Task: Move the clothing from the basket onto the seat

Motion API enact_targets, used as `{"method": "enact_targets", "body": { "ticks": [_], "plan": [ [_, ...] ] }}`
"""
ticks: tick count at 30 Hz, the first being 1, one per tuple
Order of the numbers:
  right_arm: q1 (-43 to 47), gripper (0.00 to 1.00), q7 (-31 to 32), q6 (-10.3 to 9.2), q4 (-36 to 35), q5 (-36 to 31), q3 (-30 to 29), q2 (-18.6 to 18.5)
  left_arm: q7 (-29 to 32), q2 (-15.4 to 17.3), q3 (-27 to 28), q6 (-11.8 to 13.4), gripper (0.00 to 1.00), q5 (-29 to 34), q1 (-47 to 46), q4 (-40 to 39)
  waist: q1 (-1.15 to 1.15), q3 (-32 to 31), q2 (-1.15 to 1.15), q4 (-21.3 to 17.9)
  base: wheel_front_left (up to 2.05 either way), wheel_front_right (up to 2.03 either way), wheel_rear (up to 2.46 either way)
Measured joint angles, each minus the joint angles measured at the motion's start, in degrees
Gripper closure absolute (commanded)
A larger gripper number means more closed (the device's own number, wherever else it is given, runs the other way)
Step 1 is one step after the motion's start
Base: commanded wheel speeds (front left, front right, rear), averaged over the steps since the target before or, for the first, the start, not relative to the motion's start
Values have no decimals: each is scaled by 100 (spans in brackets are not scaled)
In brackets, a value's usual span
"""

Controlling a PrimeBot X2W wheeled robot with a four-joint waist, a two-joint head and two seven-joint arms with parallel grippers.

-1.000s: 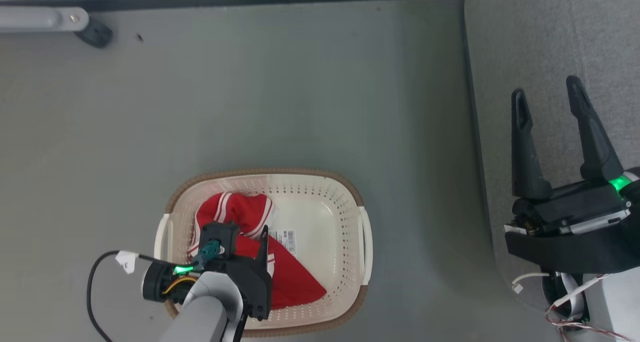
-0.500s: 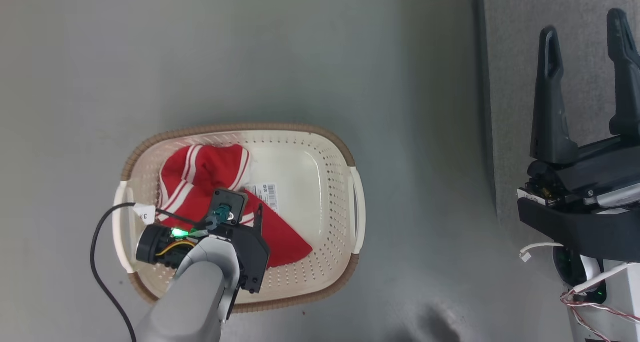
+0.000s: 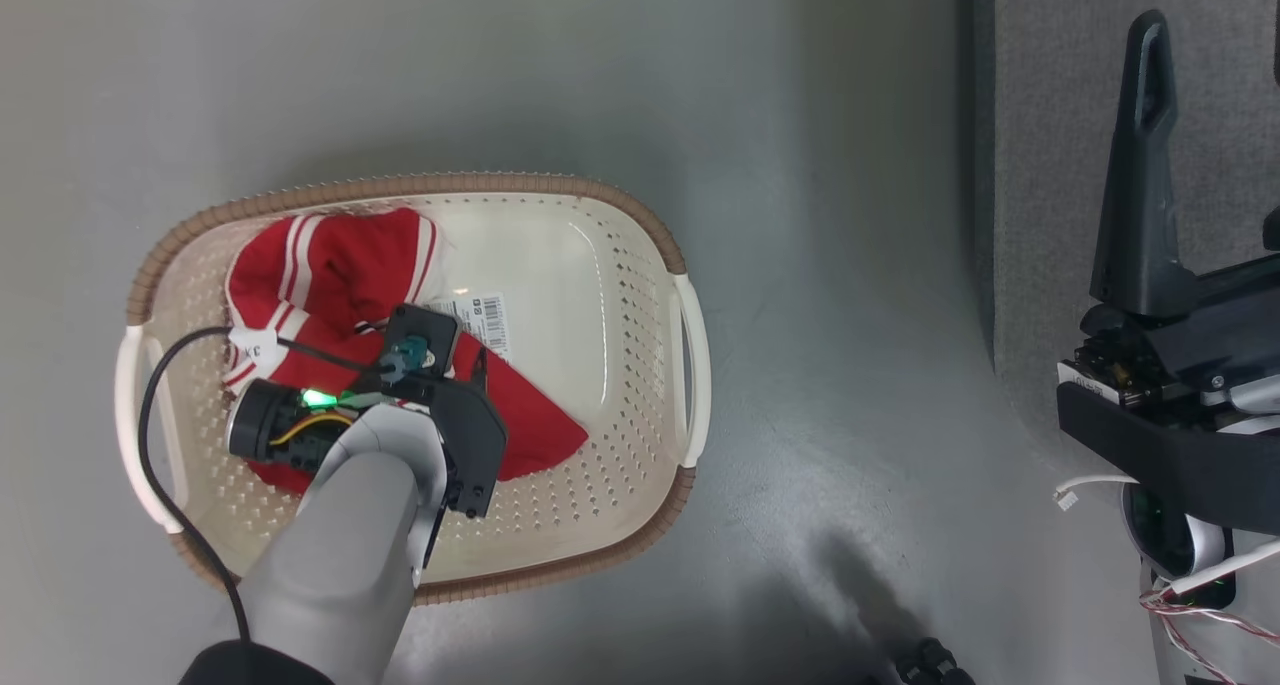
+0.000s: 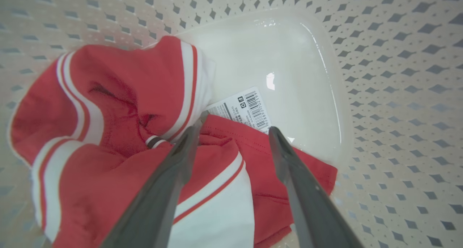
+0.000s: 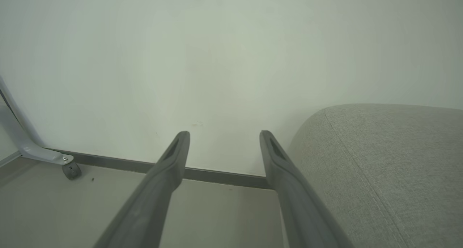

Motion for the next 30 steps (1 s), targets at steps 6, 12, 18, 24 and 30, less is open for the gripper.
{"method": "enact_targets", "body": {
  "ticks": [6,12,18,24,30],
  "plan": [
    [-68,0,-8,-4,-88,-3,-25,-3,16,-2,35,-1,0,-14,-295,191,0,302,0,-70,0,0,0],
    [-76,0,-31,-44,-123,-52,-27,-13,92,-16,151,1,0,-99,-381,493,0,516,-1,-81,0,0,0],
    [-60,0,-31,-46,-160,-92,-29,-56,229,-38,242,9,0,-189,-388,735,0,568,-1,-45,0,0,0],
    [-57,0,-30,-52,-208,-93,-27,-77,352,-56,305,19,100,-224,-477,922,0,603,-1,-9,0,0,0],
    [-60,0,-23,-52,-215,-102,-26,-83,388,-71,276,34,100,-223,-533,933,0,628,-1,31,0,0,0]
  ]
}}
